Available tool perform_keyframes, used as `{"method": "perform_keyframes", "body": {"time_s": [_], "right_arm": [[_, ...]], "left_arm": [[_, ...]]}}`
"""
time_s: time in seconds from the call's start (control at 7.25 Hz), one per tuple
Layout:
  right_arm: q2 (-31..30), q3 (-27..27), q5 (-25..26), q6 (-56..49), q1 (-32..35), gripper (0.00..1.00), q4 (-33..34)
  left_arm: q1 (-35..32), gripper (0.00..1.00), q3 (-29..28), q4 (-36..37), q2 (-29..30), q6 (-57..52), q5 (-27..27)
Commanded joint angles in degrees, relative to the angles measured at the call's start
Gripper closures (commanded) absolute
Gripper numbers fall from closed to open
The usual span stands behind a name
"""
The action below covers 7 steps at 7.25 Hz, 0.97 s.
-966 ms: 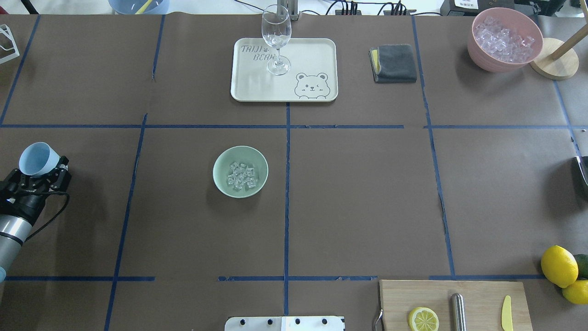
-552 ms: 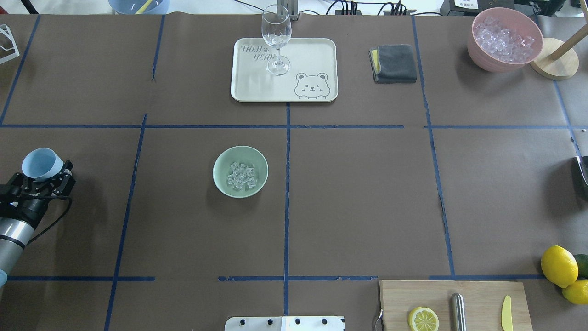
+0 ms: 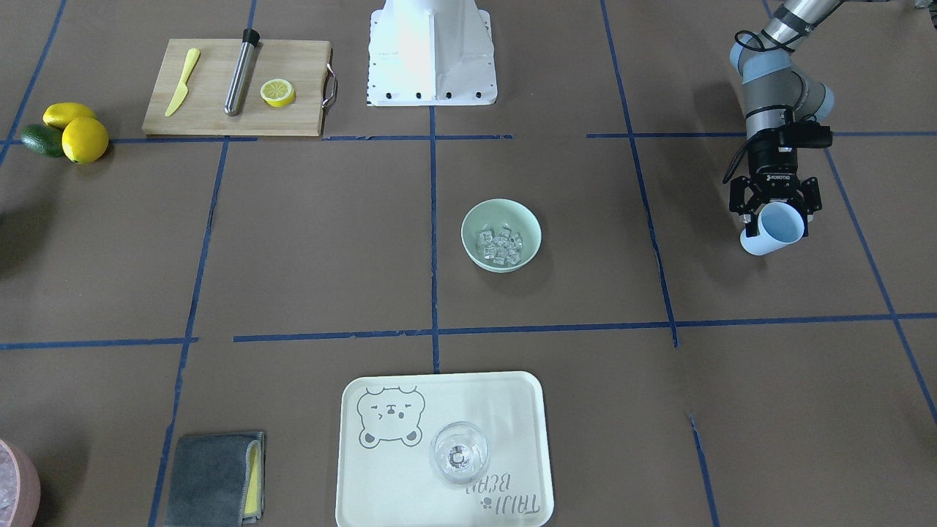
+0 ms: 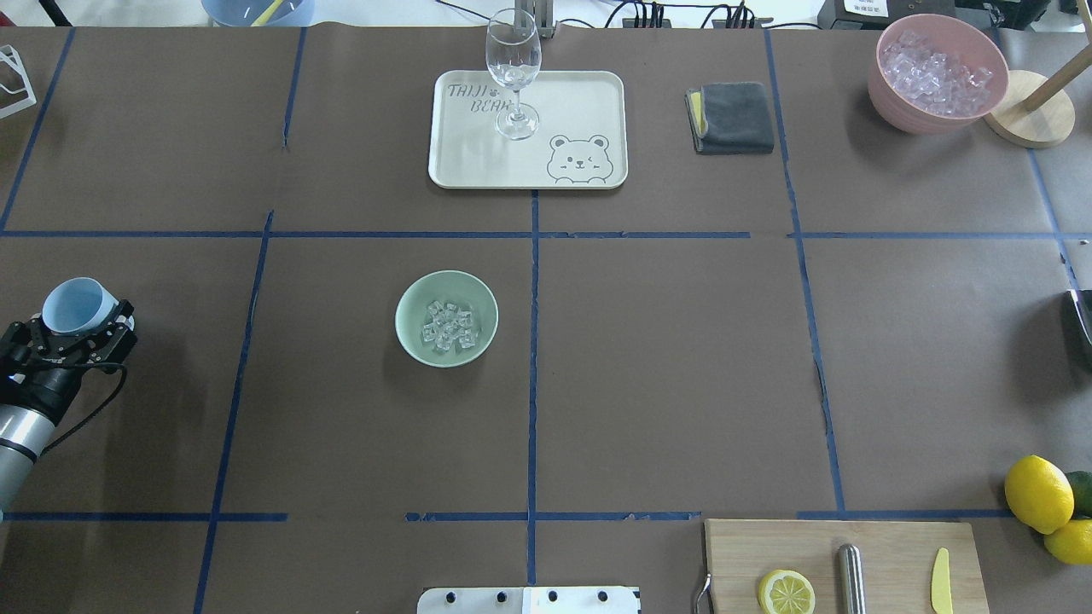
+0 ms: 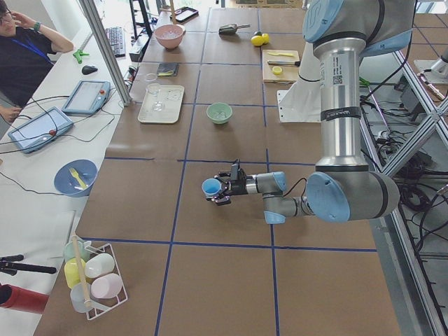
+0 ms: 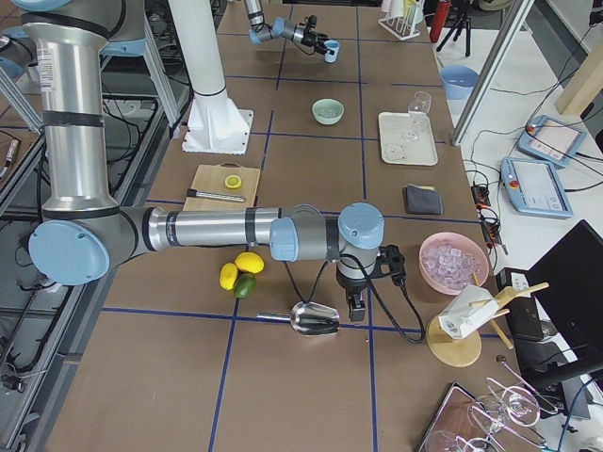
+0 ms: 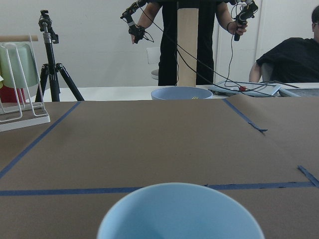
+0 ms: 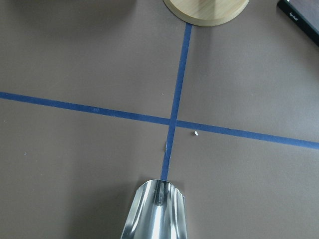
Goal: Pour ice into bowl
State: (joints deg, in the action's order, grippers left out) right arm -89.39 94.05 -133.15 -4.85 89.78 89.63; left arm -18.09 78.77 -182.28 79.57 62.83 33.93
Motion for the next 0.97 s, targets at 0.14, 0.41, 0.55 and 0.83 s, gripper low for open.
{"method": "perform_keyframes", "body": {"time_s": [0.14,0.41,0.55,0.83], "right_arm": [[0.2,0.0,0.0,0.0,0.0,0.0,-0.1],[0.2,0.1,0.0,0.0,0.0,0.0,-0.1],[0.2,0.1,0.0,0.0,0.0,0.0,-0.6],[0.4,0.3,-0.1,0.0,0.0,0.0,-2.4]], "left_arm": [[-2.5,0.0,7.0,-4.4,-4.0,-6.2,3.6],[-11.9,0.0,10.6,-4.4,-4.1,-15.3,16.1],[-17.0,0.0,10.8,-3.8,-4.1,-18.9,24.3],[-33.2,0.0,11.1,1.2,-3.8,-34.4,46.3]]}}
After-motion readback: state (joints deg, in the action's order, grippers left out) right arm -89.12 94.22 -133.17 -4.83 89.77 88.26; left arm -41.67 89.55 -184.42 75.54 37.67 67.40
